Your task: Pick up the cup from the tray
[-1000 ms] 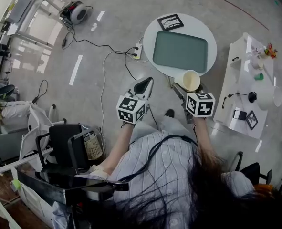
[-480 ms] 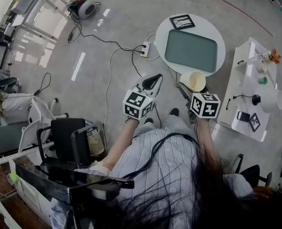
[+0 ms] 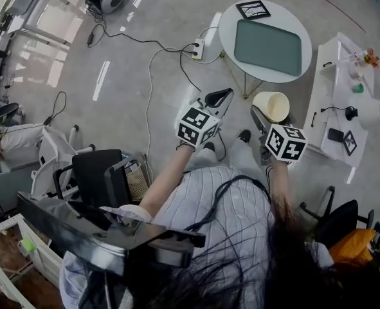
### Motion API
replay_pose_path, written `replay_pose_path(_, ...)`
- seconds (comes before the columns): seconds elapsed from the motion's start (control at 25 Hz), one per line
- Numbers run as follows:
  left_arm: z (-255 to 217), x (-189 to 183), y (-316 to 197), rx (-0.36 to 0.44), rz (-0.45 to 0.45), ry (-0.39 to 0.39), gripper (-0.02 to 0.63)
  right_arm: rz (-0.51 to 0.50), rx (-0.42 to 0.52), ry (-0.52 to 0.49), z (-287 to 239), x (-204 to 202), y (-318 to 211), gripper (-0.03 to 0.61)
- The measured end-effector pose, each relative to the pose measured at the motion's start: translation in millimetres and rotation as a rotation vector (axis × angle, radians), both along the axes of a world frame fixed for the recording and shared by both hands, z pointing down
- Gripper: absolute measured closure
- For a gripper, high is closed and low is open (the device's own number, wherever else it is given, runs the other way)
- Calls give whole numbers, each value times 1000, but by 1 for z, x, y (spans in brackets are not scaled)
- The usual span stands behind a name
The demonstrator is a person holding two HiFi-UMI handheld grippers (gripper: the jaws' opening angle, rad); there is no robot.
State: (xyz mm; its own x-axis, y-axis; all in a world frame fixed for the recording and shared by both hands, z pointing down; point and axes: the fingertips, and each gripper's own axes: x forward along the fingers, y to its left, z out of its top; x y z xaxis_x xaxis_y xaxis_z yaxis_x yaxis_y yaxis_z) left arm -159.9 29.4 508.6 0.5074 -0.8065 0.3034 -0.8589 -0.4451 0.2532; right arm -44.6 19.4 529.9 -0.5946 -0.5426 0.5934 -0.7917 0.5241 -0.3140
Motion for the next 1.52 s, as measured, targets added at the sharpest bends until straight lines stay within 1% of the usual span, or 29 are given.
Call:
replay_pose_path(0.16,7,11,9,-13,31,8,600,19,-13,10,6,9,18,167)
replay_pose_path(0.28,6,22,15,-11,34,7,600,14,-19,14,9,18,28,167)
replay_pose_path(0.48,-2,41,24,11,2,1,600,-25,-8,2,6,34,43,167)
replay_pose_path(0.72,0,83,59,3,-42,7,600,-102,11,13,3,64,78,167)
replay_pose_path(1.0,4,128,99,2,-74,-10,600,-134,30,13,4,112,115,167)
replay_pose_path(1.2,0,155,119,16,-72,-29,600,-142,44,14,3,138,133,167)
replay_pose_path(1.52,-10,179,142,41,-61,-47,600,-160,68,10,-4,155,157,167)
